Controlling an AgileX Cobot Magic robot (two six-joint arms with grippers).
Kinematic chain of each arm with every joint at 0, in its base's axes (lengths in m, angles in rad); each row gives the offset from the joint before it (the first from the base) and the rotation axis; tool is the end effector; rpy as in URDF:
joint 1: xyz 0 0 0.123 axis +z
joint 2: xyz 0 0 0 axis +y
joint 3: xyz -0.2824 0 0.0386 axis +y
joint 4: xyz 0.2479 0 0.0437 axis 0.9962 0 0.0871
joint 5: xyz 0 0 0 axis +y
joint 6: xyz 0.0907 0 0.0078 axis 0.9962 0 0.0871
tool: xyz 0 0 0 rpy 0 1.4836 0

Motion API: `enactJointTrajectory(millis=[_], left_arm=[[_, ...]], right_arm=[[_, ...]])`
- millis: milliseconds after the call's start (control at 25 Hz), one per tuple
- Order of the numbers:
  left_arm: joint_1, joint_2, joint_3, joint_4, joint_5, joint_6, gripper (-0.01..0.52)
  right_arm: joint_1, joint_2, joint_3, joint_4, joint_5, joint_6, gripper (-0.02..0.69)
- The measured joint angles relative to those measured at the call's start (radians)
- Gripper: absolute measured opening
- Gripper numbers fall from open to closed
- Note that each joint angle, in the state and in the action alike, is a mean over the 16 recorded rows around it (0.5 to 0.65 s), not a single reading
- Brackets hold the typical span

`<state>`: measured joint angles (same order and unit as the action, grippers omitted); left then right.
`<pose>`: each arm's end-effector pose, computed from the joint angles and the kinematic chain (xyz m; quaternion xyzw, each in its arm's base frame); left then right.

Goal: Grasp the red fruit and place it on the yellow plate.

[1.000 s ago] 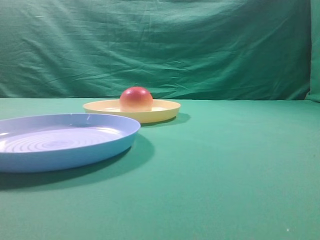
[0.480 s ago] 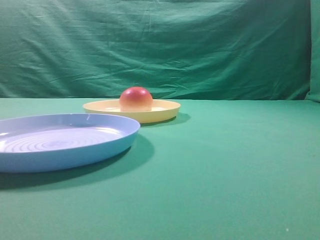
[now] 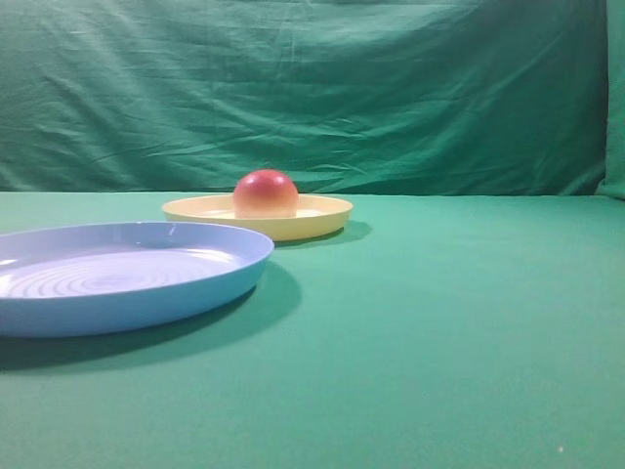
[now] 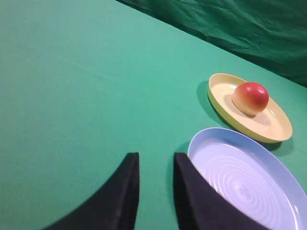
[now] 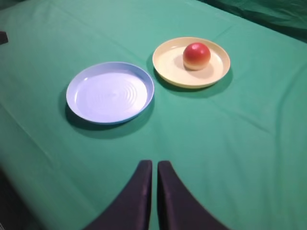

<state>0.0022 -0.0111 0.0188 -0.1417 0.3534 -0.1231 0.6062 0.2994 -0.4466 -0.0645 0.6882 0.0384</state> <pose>0.0530 -0.0044 0.1758 -0.0878 0.7911 -0.0959 0.5977 0.0532 0.0323 0.2829 -0.2473 0.8108 0.1388 0.5120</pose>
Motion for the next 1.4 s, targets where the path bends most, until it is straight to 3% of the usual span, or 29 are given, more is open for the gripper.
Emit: enactJointTrajectory(millis=[320, 680, 1400], left_arm=[[0.000, 0.000, 0.000, 0.000, 0.000, 0.000, 0.157], [0.000, 0.000, 0.000, 0.000, 0.000, 0.000, 0.157], [0.000, 0.000, 0.000, 0.000, 0.000, 0.000, 0.157]], right_arm=[[-0.230, -0.166, 0.212, -0.018, -0.196, 0.000, 0.000], [-0.443, -0.295, 0.378, -0.021, -0.248, 0.001, 0.000], [-0.502, -0.312, 0.467, -0.010, -0.291, 0.001, 0.000]])
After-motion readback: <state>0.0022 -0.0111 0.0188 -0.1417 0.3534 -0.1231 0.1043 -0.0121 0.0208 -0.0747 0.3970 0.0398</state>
